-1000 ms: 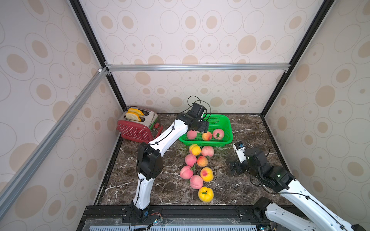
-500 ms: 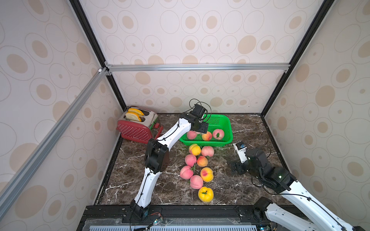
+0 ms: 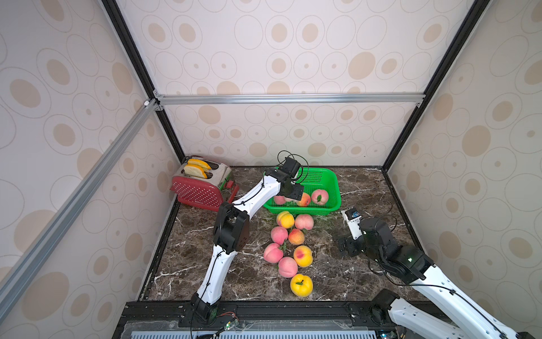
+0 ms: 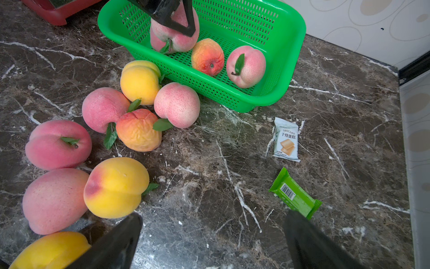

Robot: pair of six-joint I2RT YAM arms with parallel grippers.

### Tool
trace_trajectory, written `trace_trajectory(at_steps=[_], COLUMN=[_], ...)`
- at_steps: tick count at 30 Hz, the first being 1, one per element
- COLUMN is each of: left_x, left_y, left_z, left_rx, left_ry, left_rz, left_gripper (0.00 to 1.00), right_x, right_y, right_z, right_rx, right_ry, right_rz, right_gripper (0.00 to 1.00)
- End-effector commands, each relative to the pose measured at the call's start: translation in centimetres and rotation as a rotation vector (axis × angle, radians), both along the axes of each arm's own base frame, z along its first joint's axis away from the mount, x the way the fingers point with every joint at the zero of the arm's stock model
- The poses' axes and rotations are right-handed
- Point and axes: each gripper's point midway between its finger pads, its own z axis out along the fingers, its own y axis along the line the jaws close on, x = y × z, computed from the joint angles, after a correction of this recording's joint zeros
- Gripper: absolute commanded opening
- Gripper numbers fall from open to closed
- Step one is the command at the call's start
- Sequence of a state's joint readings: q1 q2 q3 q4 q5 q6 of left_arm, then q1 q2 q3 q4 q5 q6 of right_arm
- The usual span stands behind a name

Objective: Put the peaches into the basket
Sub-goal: Place the peach in the basket.

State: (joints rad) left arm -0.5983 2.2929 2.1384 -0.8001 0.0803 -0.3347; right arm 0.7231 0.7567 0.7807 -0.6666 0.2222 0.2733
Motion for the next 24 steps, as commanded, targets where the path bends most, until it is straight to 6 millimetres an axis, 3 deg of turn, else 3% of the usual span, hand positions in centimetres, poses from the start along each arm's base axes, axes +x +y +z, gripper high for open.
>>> trace_trajectory(at_steps=[1,12,24], left_x=[0.2,0.0,0.1], left_y=[-0.2,-0.1,-0.4], left_z=[-0.8,-2.1,1.1], left_rx=[0.017,0.028,-0.007], left_ry=[0.011,0.034,-0.008], left_rz=[-0.021,-0.021,-0.027], left_gripper=[0.61,0.68,0.86], right_x=[-0.1,-0.1,0.0], right_y=[-0.1,-0.2,-0.4], right_z=[-0.4,-0.1,0.4], right_rx=[0.003,-0.005,-0.010], right_ry=[0.005,-0.005,-0.011], right_rz=[-0.004,-0.006,-0.005], right_gripper=[1.00,1.00,1.00])
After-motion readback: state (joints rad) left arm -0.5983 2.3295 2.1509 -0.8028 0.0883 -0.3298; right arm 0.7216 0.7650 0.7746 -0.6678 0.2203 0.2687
